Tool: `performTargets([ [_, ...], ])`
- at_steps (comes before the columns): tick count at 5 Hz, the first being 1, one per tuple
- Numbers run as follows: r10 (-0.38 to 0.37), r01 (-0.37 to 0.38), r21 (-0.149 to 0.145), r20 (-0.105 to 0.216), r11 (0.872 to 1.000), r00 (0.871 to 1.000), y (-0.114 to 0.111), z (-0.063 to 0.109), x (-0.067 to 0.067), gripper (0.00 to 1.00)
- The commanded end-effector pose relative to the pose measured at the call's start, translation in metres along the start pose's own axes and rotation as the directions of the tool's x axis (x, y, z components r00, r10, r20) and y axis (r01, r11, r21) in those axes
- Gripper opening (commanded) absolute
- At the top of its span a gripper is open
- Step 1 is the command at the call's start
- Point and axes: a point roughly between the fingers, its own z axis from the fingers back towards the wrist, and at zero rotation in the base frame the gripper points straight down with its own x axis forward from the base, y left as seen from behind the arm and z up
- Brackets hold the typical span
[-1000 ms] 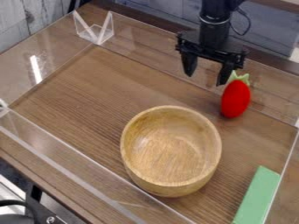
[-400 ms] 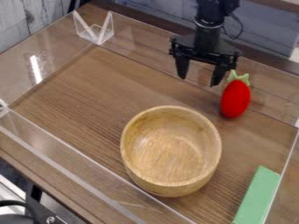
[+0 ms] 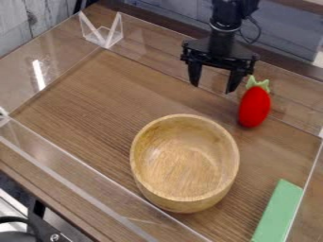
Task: Move the red object to the right side of the table
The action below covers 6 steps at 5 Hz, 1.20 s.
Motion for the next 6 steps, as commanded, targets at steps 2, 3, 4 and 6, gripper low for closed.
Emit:
performTargets([
  [2, -0.043, 0.044, -0.016, 0.05, 0.999, 0.998, 0.005, -0.004, 0.004, 1.0],
  [3, 0.01, -0.008, -0.029, 0.074, 1.0, 0.997, 0.019, 0.018, 0.01, 1.0],
  [4, 0.047, -0.042, -0.051, 0.101, 0.998, 0.994, 0.035, 0.044, 0.026, 1.0],
  [6, 0.126, -0.118, -0.072, 0.122, 0.99, 0.984, 0.052, 0.069, 0.039, 1.0],
])
